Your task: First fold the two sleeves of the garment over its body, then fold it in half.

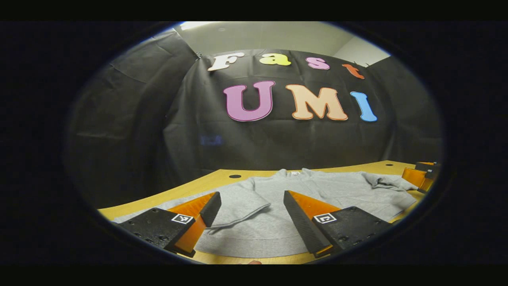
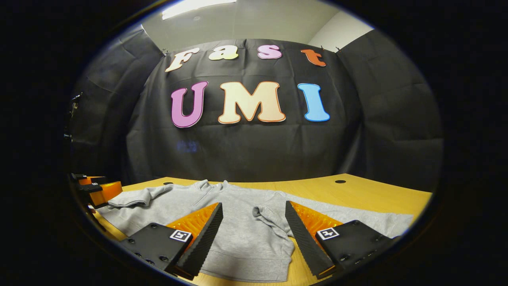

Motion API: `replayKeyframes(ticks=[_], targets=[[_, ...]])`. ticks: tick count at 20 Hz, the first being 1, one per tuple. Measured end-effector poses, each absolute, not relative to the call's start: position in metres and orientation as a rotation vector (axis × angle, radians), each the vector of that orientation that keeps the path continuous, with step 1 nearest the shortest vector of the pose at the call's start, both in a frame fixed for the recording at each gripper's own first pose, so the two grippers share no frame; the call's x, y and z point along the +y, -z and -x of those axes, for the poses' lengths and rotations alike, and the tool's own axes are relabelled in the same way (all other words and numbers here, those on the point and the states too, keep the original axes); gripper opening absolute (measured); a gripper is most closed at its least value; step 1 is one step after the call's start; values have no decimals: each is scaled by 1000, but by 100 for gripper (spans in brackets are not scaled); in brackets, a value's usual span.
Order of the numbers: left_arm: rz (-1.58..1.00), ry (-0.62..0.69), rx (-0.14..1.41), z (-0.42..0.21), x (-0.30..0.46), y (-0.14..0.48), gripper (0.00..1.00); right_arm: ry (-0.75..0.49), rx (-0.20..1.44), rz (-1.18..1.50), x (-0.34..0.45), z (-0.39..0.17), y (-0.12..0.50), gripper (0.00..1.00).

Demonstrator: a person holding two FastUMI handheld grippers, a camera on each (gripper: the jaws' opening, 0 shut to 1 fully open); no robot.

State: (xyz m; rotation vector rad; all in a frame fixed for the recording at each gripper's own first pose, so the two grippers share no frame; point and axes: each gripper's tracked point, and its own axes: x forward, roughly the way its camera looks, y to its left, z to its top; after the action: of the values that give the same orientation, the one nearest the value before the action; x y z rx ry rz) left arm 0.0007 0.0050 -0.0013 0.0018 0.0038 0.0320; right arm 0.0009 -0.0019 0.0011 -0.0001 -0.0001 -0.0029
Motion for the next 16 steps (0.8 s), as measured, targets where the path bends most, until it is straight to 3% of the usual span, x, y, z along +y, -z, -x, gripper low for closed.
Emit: replayKeyframes(ticks=[8, 13, 16], targets=[[-2, -25, -2, -2, 5, 1, 94, -10, 1, -2, 1, 1, 0, 98], [-2, -24, -2, -1, 6, 2, 93, -89, 31, -47, 6, 7, 4, 99], [-1, -22, -1, -3, 5, 0, 94, -23, 127, -22, -41, 12, 12, 98]])
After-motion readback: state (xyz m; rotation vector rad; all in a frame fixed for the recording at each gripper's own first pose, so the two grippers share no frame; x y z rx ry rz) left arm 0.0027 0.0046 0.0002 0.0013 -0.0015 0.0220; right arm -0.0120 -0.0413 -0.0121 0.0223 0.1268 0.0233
